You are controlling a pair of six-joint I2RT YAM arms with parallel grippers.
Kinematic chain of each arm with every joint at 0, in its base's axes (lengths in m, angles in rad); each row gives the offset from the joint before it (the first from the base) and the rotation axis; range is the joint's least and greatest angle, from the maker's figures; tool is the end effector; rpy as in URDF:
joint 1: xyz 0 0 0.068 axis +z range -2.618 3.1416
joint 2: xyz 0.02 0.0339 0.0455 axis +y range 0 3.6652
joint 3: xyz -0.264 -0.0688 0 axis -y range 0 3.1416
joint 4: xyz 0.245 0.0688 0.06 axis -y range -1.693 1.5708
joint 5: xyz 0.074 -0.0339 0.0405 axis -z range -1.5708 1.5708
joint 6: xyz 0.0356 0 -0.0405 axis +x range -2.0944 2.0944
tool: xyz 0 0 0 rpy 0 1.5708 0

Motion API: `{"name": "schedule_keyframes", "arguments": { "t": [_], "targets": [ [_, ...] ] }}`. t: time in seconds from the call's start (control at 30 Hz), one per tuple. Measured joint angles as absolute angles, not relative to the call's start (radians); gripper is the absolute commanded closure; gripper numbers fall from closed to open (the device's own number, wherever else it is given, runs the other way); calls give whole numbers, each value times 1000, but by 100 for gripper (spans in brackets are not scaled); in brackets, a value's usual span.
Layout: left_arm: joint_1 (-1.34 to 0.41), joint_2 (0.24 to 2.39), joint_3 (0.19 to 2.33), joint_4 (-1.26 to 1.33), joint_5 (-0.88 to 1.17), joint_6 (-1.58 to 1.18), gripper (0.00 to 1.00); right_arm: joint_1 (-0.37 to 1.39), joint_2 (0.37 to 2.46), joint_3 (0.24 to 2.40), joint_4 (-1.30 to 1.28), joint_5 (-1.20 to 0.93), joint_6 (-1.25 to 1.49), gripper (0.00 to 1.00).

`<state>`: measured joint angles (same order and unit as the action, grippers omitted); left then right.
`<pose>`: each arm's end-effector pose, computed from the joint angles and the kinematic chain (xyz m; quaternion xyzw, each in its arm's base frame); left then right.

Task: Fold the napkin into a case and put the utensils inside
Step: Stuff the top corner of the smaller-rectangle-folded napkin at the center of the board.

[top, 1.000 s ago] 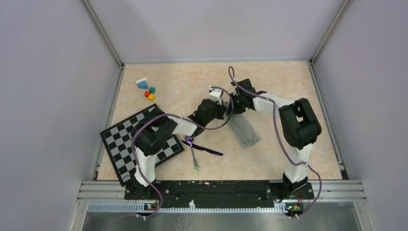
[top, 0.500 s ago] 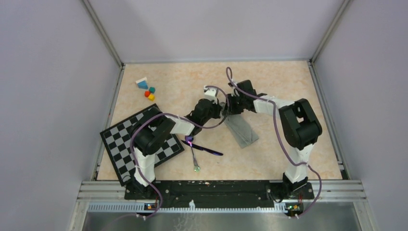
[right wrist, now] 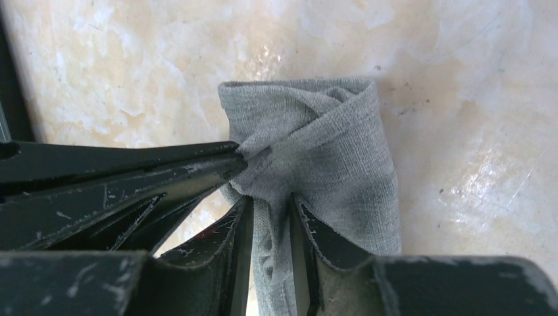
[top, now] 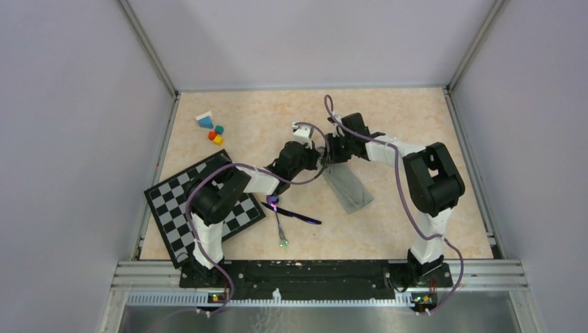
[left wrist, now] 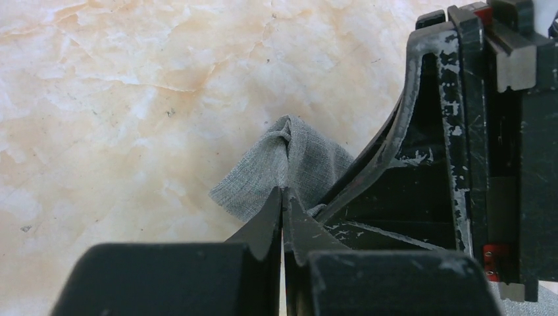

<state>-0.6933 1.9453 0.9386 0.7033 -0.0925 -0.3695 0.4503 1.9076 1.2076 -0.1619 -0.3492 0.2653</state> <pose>0.3118 -0.2548 0.1515 0.1027 0.7989 -0.2676 0.5288 0.3577 0.1865 0.1692 -0.1453 0.9141 0.2723 0.2631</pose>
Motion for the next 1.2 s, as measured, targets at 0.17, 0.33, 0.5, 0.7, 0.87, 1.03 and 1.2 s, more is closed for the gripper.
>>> {"name": "schedule_keyframes", "arguments": {
  "t": [0.17, 0.33, 0.5, 0.7, 0.87, 1.03, 1.2],
  "targets": [
    [-693, 1944, 939, 703, -83, -373, 100, 452, 1920, 1227, -162, -348, 286, 100],
    [-691, 1944, 937, 704, -67, -390, 100, 474, 1954, 1230, -116, -342, 407, 100],
    [-680, 1932, 900, 723, -79, -403, 100, 477, 1958, 1124, 87, -367, 640, 100],
    [-680, 1908, 860, 736, -113, -427, 100, 475, 1958, 1034, 266, -394, 823, 100],
    [-673, 1880, 838, 752, -129, -441, 100, 475, 1958, 1010, 347, -414, 872, 100],
    [-664, 1864, 817, 756, -127, -443, 100, 483, 1967, 1042, 296, -414, 830, 99],
    [-642, 1861, 815, 751, -122, -448, 100, 493, 2006, 1114, 222, -426, 756, 71]
  ]
}}
